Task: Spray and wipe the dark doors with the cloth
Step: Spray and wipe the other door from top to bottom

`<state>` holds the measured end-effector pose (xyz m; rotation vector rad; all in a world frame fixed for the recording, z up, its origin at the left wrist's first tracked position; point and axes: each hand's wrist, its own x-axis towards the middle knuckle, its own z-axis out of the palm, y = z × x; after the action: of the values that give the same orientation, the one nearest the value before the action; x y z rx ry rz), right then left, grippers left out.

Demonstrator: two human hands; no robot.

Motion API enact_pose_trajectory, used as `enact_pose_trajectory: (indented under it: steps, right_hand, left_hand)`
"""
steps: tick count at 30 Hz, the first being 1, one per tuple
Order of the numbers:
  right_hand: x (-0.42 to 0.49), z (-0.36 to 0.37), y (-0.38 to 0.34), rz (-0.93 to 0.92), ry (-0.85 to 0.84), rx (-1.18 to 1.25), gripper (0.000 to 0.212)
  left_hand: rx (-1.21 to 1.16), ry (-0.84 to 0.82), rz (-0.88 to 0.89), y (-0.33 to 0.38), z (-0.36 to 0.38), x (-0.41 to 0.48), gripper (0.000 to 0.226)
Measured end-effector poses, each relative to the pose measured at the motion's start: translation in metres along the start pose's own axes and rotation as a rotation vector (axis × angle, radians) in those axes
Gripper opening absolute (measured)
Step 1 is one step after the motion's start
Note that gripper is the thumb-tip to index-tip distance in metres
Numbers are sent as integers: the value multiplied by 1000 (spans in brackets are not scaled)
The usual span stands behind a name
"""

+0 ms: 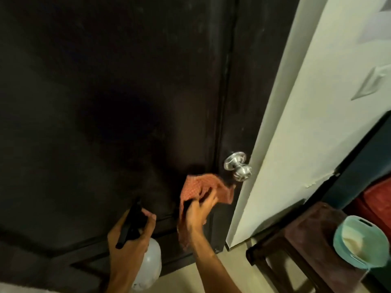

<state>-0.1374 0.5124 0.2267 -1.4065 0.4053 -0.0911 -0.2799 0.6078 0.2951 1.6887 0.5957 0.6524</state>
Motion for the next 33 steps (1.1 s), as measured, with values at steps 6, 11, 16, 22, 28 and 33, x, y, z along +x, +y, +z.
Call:
enact_pose_trajectory:
  steps: [6,11,16,22,28,33]
  right_hand:
    - [25,-109,-37,72,42,391,37]
    - [73,-151,-104,-166,65,344,30]
    - [100,-151,-128,-438,-251,-187,31]
    - [90,-123,-163,-910,-351,-764,28]
    - [111,-122,-154,-647,-35,-636,31]
    - [83,-118,-154,-1289,-349,-1129,31]
  left_hand:
    - [40,-66,116,49,80,-21,42]
    - [27,-211,60,69,141,-23,16]
    - [85,-235,6,77,182,-27,11]
    - [130,-164,63,80,187,-29,21]
    - [80,-152,-48,75,184,-26,20]
    - [20,-115,-55,80,177,-20,38]
